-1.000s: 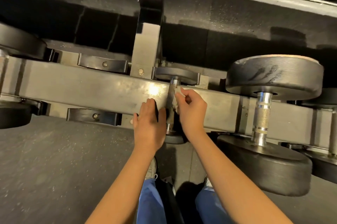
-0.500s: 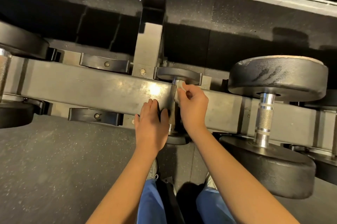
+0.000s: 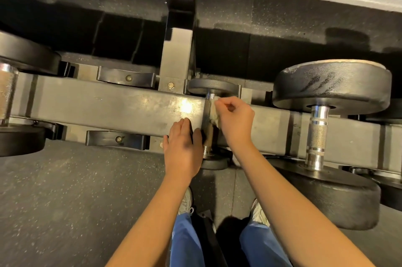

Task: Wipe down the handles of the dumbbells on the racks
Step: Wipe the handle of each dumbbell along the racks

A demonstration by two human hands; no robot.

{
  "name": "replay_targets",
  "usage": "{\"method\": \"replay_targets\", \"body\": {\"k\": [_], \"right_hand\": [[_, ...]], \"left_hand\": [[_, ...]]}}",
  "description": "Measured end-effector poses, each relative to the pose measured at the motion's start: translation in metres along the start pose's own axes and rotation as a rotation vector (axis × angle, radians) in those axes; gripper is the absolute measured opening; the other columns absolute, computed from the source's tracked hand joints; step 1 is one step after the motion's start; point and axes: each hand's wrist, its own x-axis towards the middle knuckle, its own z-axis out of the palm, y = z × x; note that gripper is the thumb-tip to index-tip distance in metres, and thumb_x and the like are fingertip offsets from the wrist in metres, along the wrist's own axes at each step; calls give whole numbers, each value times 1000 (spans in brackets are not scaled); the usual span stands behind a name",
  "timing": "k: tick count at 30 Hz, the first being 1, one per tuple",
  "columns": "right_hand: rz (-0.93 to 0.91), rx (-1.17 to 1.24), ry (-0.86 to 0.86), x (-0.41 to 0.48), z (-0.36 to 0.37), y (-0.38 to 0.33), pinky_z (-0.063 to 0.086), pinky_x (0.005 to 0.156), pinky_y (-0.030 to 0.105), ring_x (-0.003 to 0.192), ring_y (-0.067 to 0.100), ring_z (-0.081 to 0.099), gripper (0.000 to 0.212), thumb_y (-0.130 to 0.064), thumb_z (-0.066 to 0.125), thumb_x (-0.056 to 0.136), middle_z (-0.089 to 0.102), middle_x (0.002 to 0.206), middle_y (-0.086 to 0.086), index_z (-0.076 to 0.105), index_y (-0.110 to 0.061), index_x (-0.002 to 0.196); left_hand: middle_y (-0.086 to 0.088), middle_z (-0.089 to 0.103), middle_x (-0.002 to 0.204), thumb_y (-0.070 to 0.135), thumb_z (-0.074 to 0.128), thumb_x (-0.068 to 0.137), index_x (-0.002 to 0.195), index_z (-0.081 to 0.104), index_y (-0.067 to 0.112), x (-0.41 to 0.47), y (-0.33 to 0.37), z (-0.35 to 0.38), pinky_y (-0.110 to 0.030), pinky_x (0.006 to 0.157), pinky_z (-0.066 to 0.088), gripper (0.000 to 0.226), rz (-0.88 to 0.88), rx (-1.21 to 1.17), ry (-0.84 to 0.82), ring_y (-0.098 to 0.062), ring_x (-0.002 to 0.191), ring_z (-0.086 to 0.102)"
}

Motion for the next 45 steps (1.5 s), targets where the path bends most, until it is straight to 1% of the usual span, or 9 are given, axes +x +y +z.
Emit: {"method": "replay_targets", "body": {"k": [5,9,13,19,24,28,30,36,45], "right_hand": [[87,14,-83,-36,-5,16,46,65,12,66,8,54,10,-5,66,87,60,71,5,64,-10,78],[126,-6,-123,-36,-8,14,45,64,9,66,9,53,13,-6,67,86,60,73,5,63,-15,78],[36,-88,-56,0,0,-5,47,70,15,73,10,57,9,-10,64,89,62,77,0,63,-17,82],[109,-131,-202,-21,-10,2,46,74,10,82,8,59,8,-7,60,91,64,92,1,68,-9,93],[158,-74,-321,-33,-23,-3,45,63,9,73,8,58,17,-2,57,92,67,88,7,70,-11,97],[121,-46,-350,-34,-26,-11,44,74,3,89,-4,58,30,-2,51,94,64,101,-9,67,-16,116],[58,-123,-294,-38,-31,-9,38,82,1,99,-3,52,32,-6,49,95,58,109,-13,63,-18,122],[145,-294,-251,-78,-1,20,41,103,44,123,21,47,61,-54,26,89,51,131,6,48,-16,131],[171,-244,-107,-82,12,26,38,105,47,128,23,43,68,-56,18,87,49,136,8,44,-15,135]], "left_hand": [[-5,54,112,48,18,87,104,48,15,0,1,0,-54,102,33,47,-13,18,-6,-27,110,48],[2,52,98,42,23,90,87,38,25,-1,2,-1,-53,101,33,22,-35,10,-12,-23,99,48],[-4,57,108,45,22,89,105,52,9,-2,2,0,-51,102,34,49,-3,30,-3,-25,106,49],[1,55,94,20,44,98,103,60,12,-7,11,-8,-38,82,41,19,131,-53,34,-19,92,50],[4,53,78,27,49,96,82,61,16,-5,20,-5,-39,70,45,22,117,-121,13,-18,78,51],[-1,61,70,14,52,95,74,65,12,2,40,-14,-26,59,46,25,54,-366,33,-13,67,56],[-10,62,68,17,50,96,71,63,4,14,46,-20,-35,59,51,31,90,-413,60,-22,65,59],[-9,61,69,25,53,95,72,61,6,42,42,-11,-51,65,49,32,101,-309,87,-28,69,58],[-6,53,63,20,55,94,62,55,6,24,20,-11,-38,60,41,35,107,-143,34,-23,62,50]]}}
